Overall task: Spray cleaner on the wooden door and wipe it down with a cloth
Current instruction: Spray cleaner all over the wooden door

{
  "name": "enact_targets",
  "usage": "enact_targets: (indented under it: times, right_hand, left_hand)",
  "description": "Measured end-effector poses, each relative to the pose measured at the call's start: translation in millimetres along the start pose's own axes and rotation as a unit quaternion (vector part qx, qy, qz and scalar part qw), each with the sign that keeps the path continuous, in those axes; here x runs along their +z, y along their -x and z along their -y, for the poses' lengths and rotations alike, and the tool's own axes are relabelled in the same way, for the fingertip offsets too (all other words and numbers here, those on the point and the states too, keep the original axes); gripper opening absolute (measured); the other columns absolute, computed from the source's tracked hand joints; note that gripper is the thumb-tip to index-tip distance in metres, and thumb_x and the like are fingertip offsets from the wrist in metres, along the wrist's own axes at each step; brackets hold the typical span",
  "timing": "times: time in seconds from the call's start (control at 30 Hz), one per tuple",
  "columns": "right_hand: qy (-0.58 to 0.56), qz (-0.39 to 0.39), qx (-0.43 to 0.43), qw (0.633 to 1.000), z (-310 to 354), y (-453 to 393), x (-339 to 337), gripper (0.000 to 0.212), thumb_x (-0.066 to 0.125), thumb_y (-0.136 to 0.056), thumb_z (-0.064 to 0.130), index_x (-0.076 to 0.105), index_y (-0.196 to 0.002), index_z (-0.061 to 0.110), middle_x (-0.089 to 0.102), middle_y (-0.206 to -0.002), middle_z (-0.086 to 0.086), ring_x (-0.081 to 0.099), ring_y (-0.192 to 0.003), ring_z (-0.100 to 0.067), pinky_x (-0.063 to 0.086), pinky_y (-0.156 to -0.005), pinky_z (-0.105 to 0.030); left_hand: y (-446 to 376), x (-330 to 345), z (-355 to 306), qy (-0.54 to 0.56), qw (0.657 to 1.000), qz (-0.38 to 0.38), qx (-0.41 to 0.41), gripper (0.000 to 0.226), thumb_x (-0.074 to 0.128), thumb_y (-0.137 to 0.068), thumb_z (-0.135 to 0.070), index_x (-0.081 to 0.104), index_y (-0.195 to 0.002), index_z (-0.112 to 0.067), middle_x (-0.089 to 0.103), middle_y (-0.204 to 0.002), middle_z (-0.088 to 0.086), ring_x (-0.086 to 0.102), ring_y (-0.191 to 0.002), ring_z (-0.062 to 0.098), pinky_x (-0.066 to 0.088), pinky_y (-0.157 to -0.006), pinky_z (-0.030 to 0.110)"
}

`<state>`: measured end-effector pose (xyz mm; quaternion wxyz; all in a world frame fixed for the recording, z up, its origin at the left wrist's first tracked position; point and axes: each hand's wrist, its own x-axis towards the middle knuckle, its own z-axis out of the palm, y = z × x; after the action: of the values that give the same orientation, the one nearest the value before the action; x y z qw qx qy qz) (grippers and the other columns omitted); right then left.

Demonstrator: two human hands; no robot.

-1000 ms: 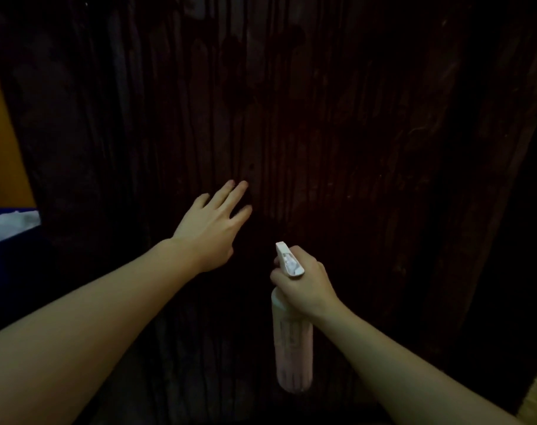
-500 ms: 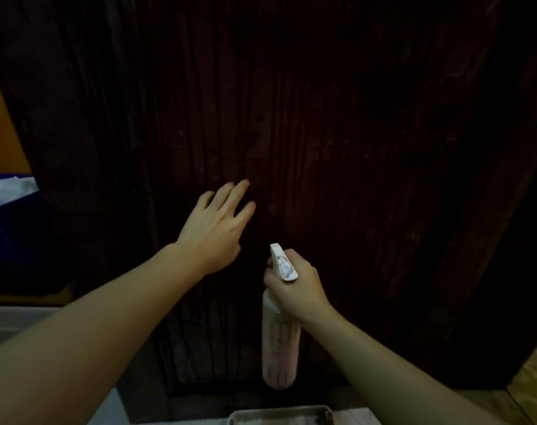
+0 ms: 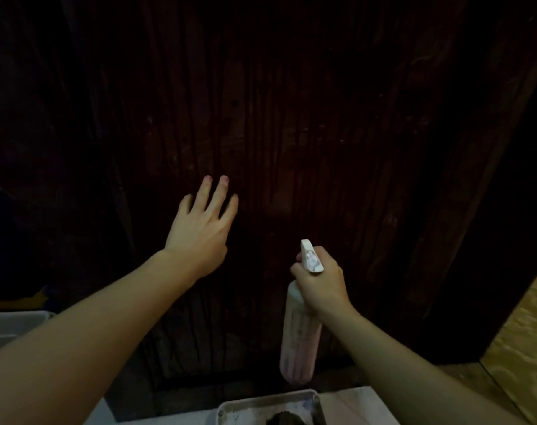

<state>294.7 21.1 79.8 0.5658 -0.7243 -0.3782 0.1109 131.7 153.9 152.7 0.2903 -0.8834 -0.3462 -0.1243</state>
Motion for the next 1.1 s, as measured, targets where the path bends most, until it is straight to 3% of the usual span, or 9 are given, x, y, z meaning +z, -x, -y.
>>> enact_targets:
  times: [0.1, 0.27, 0.43, 0.6, 0.87, 1.1]
  right_hand:
    - [0.0, -0.02, -0.001, 1.0, -10, 1, -7, 0.012, 0.067, -0.081, 0.012, 0.06, -0.089, 0.018, 0.063, -0.08, 0.001, 0.061, -0.074, -0.013, 0.048, -0.063, -0.028]
    - [0.033, -0.065, -0.003, 0.997, -27, 3, -22, 0.012, 0.066, -0.079, 0.013, 0.055, -0.075, 0.018, 0.062, -0.074, -0.005, 0.061, -0.07, -0.021, 0.052, -0.062, -0.038]
    - [0.013, -0.103, 0.013, 0.995, -42, 7, -42, 0.01, 0.066, -0.082, 0.009, 0.058, -0.08, 0.016, 0.062, -0.074, -0.002, 0.059, -0.069, -0.015, 0.047, -0.061, -0.026]
    - [0.039, -0.132, 0.022, 0.99, -63, 8, -57, 0.007, 0.065, -0.081, 0.012, 0.058, -0.083, 0.014, 0.063, -0.079, -0.007, 0.061, -0.075, -0.022, 0.051, -0.067, -0.038]
    - [0.043, -0.177, 0.027, 0.983, -77, 10, -92, 0.011, 0.065, -0.082, 0.01, 0.055, -0.079, 0.014, 0.062, -0.075, -0.004, 0.06, -0.074, -0.02, 0.048, -0.066, -0.034]
    - [0.095, -0.196, 0.008, 0.976, -95, 17, -106, 0.013, 0.065, -0.081, 0.011, 0.054, -0.075, 0.008, 0.059, -0.069, -0.009, 0.058, -0.066, -0.026, 0.049, -0.062, -0.044]
  left_hand:
    - [0, 1, -5, 0.005, 1.0, -0.002, -0.003, 0.082, 0.048, -0.091, -0.04, 0.0, -0.152, -0.014, -0.019, -0.156, 0.019, -0.009, -0.145, 0.037, 0.016, -0.116, 0.048]
    - [1, 8, -21, -0.007, 0.999, 0.011, 0.033, 0.081, 0.047, -0.091, -0.042, -0.001, -0.152, -0.018, -0.024, -0.155, 0.018, -0.011, -0.145, 0.035, 0.011, -0.116, 0.049]
    - [-2, 16, -47, 0.007, 0.997, -0.005, 0.082, 0.079, 0.046, -0.091, -0.041, 0.002, -0.153, -0.019, -0.027, -0.154, 0.017, -0.014, -0.145, 0.035, 0.007, -0.117, 0.052]
    - [-7, 17, -78, 0.01, 0.993, -0.002, 0.12, 0.077, 0.044, -0.092, -0.041, 0.001, -0.152, -0.019, -0.028, -0.154, 0.017, -0.016, -0.145, 0.034, 0.004, -0.118, 0.052]
    - [-8, 22, -118, 0.028, 0.988, 0.008, 0.149, 0.074, 0.044, -0.092, -0.041, 0.007, -0.152, -0.019, -0.023, -0.156, 0.017, -0.014, -0.145, 0.033, 0.003, -0.117, 0.051]
    - [-7, 24, -146, 0.046, 0.984, 0.021, 0.168, 0.069, 0.047, -0.092, -0.042, 0.016, -0.15, -0.02, -0.021, -0.156, 0.017, -0.013, -0.145, 0.034, 0.002, -0.117, 0.052]
